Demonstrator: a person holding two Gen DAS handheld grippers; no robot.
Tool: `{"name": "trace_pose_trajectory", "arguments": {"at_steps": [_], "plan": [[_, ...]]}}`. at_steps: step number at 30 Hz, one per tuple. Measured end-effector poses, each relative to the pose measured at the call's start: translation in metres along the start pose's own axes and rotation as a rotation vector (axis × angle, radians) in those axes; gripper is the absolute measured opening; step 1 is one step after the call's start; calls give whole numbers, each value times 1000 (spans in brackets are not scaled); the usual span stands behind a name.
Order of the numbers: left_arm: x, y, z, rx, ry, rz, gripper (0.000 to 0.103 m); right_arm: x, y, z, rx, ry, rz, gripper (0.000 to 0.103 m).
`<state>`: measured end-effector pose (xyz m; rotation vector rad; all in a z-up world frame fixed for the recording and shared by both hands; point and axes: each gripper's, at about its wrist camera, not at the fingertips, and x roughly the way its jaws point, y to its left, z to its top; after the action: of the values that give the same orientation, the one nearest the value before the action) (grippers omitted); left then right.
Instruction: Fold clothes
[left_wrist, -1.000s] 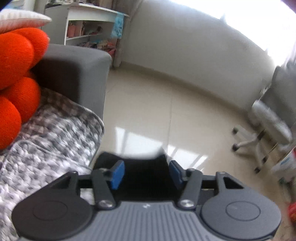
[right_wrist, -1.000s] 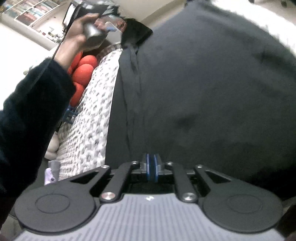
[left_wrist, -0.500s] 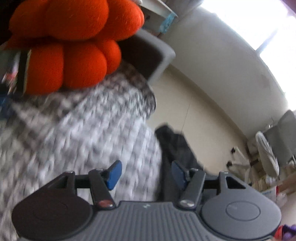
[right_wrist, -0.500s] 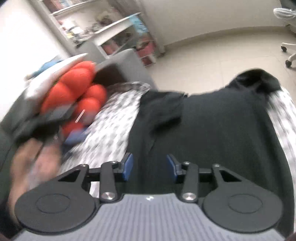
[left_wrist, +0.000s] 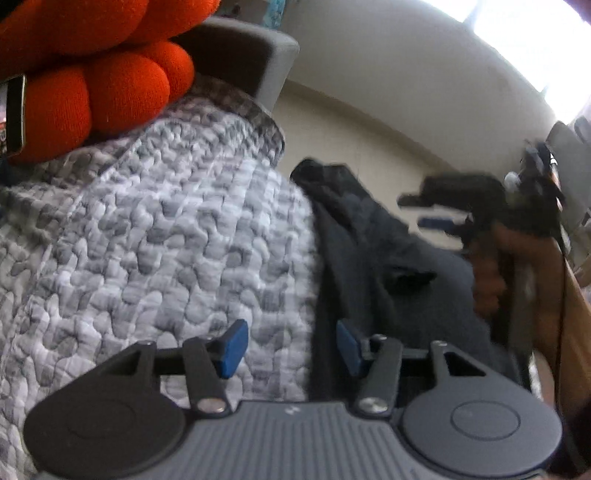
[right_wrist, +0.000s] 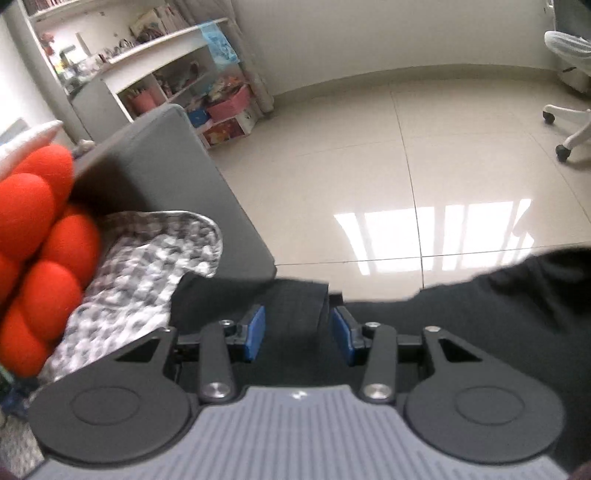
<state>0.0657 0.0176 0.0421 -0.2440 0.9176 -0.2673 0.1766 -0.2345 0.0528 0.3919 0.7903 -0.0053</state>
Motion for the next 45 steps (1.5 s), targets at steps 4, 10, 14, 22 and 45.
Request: {"name": "trace_pose_trajectory", "arguments": {"at_steps": [4,10,14,22,45], "plan": [[7,-1,-3,13,25,22,53,34,-1,10,5,42,11,46],[11,-6,-6,53,36,53,52,46,7,5,-64,55,-5,7],[12,-8,-7,79,29,75,50,20,18,0,-142,-54,-46,5],[13,-13,-11,118,21,127,42,6,23,-9,-184,-121,-195,5],[14,-8,-6,99,46,122,40,24,111,14,-545,-91,-102,54]]}}
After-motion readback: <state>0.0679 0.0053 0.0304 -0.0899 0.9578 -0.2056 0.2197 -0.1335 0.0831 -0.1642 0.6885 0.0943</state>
